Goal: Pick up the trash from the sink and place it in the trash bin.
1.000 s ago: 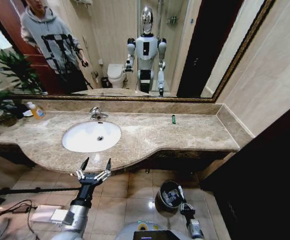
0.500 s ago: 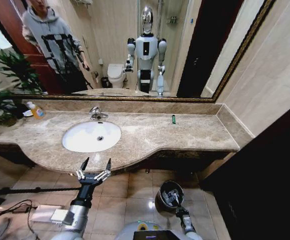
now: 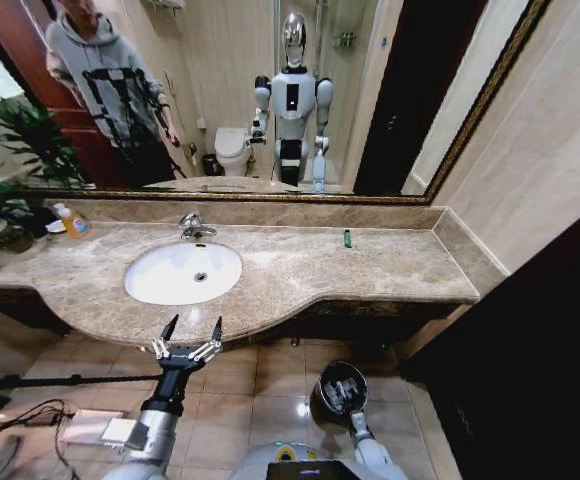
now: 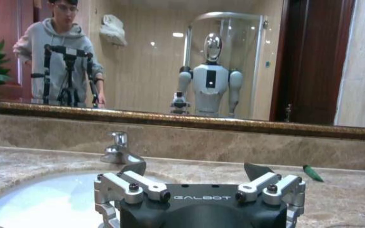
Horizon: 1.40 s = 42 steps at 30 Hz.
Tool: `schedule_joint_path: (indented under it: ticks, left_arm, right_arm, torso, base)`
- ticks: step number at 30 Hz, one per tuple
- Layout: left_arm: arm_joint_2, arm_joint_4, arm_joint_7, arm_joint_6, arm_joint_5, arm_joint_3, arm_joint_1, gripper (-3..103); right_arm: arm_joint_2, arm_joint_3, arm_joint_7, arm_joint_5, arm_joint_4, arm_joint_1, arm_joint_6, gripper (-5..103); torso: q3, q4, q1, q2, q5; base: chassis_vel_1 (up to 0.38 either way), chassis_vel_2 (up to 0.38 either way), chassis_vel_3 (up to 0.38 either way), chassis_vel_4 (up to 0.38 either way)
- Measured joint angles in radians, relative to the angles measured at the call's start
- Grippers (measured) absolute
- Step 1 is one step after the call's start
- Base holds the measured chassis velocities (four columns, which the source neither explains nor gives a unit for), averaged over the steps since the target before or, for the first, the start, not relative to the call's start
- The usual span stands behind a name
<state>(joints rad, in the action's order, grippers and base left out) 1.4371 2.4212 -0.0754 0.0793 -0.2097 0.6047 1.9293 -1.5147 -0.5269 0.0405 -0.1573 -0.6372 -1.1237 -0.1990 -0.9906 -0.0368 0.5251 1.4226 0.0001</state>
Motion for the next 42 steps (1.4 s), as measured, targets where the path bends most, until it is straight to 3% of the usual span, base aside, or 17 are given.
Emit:
schedule_joint_path:
  ticks: [9,14,15,18,22,29,31,33,35,37,42]
  left_arm:
    - [0.000,0.000,0.000,0.000,0.000,0.000,0.000,100]
    - [0.000,0.000,0.000,0.000,0.000,0.000,0.000,100]
    - [0.000,0.000,0.000,0.000,0.000,0.000,0.000,100]
    - [0.000,0.000,0.000,0.000,0.000,0.000,0.000,100]
    - [0.000,0.000,0.000,0.000,0.000,0.000,0.000,100]
    - [0.000,0.000,0.000,0.000,0.000,0.000,0.000,100]
    - [0.000,0.000,0.000,0.000,0.000,0.000,0.000,100]
    - [0.000,0.000,0.000,0.000,0.000,0.000,0.000,100]
    - [0.000,0.000,0.000,0.000,0.000,0.000,0.000,100]
    - [0.000,0.000,0.000,0.000,0.000,0.000,0.000,100]
    - [0.000,0.000,0.000,0.000,0.000,0.000,0.000,100]
  right_arm:
    - [-0.003,-0.005,0.004,0.014,0.083,0.059,-0.002,0]
    - [-0.002,-0.006,0.002,0.014,0.083,0.066,0.004,21]
    - [-0.002,-0.006,0.002,0.014,0.083,0.066,0.004,21]
    - [0.000,-0.007,-0.001,0.015,0.072,0.062,0.005,37]
    - [0.001,-0.009,-0.002,0.018,0.057,0.054,0.005,43]
    - [0.009,-0.014,-0.021,0.021,-0.091,-0.027,0.043,76]
    - [0.009,-0.014,-0.021,0.022,-0.108,-0.038,0.050,76]
    - [0.011,-0.014,-0.026,0.023,-0.177,-0.080,0.076,91]
    - [0.011,-0.014,-0.028,0.024,-0.194,-0.092,0.083,91]
    - [0.012,-0.016,-0.035,0.025,-0.234,-0.123,0.094,100]
    - [0.015,-0.020,-0.038,0.034,-0.298,-0.168,0.106,100]
  torso:
    - [0.000,0.0000,0.000,0.000,-0.0001]
    - [0.000,0.0000,0.000,0.000,-0.0001]
    - [0.000,0.0000,0.000,0.000,-0.0001]
    - [0.000,0.0000,0.000,0.000,-0.0001]
    - [0.000,0.0000,0.000,0.000,-0.0001]
    - [0.000,0.0000,0.000,0.000,0.0000]
    - [0.000,0.0001,0.000,0.000,-0.0001]
    - [0.000,0.0000,0.000,0.000,-0.0001]
    - [0.000,0.0000,0.000,0.000,-0.0001]
    - [0.000,0.0000,0.000,0.000,-0.0001]
    - [0.000,0.0001,0.000,0.000,-0.0001]
  base:
    - [0.000,0.000,0.000,0.000]
    - [0.000,0.000,0.000,0.000]
    - [0.000,0.000,0.000,0.000]
    - [0.000,0.000,0.000,0.000]
    - [0.000,0.000,0.000,0.000]
    - [0.000,0.000,0.000,0.000]
    - [0.000,0.000,0.000,0.000]
    - [0.000,0.000,0.000,0.000]
    - [0.000,0.000,0.000,0.000]
    - [0.000,0.000,0.000,0.000]
    - [0.000,0.000,0.000,0.000]
